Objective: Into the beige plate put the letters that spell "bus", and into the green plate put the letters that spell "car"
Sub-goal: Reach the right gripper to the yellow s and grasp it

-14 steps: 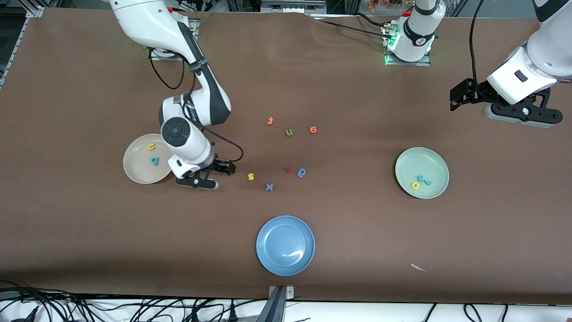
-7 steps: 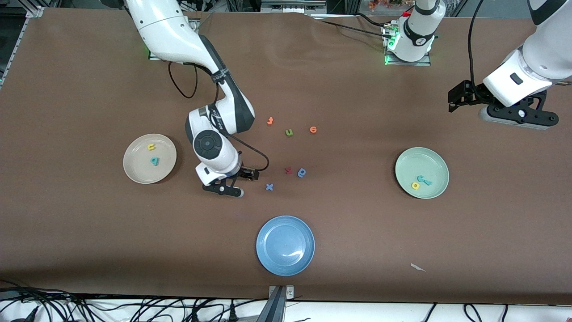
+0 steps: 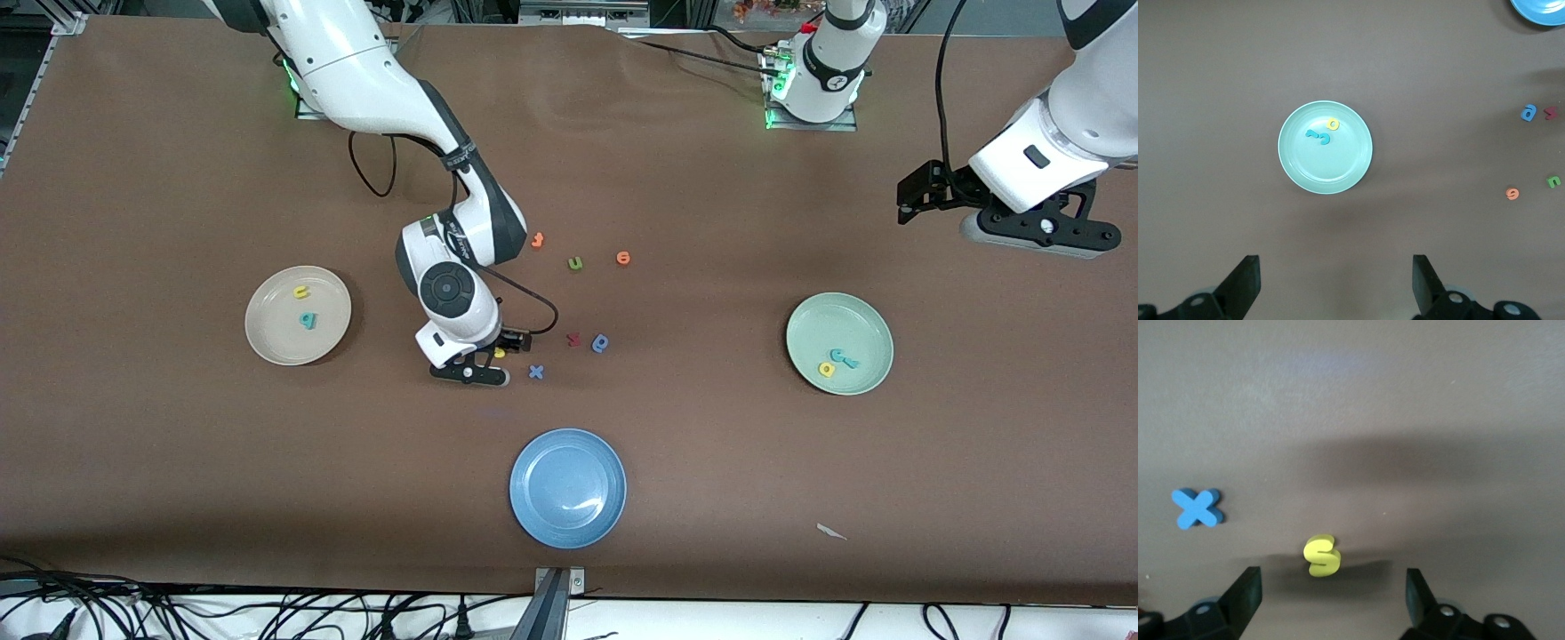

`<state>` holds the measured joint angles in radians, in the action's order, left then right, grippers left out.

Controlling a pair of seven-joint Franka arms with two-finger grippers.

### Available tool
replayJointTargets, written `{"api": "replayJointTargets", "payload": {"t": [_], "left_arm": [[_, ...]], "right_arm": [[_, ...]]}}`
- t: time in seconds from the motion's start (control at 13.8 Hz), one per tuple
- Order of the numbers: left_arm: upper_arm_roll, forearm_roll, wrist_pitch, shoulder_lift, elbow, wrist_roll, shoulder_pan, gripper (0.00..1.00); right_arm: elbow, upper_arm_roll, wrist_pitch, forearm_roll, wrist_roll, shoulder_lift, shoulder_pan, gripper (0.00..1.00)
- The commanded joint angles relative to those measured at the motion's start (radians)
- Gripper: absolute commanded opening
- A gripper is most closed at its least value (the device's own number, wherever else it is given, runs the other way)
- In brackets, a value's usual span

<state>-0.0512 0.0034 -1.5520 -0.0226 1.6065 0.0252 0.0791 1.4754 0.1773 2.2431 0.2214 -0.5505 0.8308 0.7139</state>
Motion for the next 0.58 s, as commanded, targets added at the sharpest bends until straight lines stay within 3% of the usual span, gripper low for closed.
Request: {"api": "replayJointTargets", "payload": {"t": [0.0, 0.51], "left_arm": [[0.001, 0.029, 0.024, -0.016, -0.034, 0.004, 0.002, 1.00], [0.001, 0.029, 0.024, -0.016, -0.036, 0.002, 0.010, 1.00]], "right_arm": [[-0.040, 0.002, -0.019, -0.008, 0.032, 0.027, -0.004, 0.85], [-0.046, 0.002, -0.019, -0.001, 0.072, 0.031, -0.014, 0.75]]}}
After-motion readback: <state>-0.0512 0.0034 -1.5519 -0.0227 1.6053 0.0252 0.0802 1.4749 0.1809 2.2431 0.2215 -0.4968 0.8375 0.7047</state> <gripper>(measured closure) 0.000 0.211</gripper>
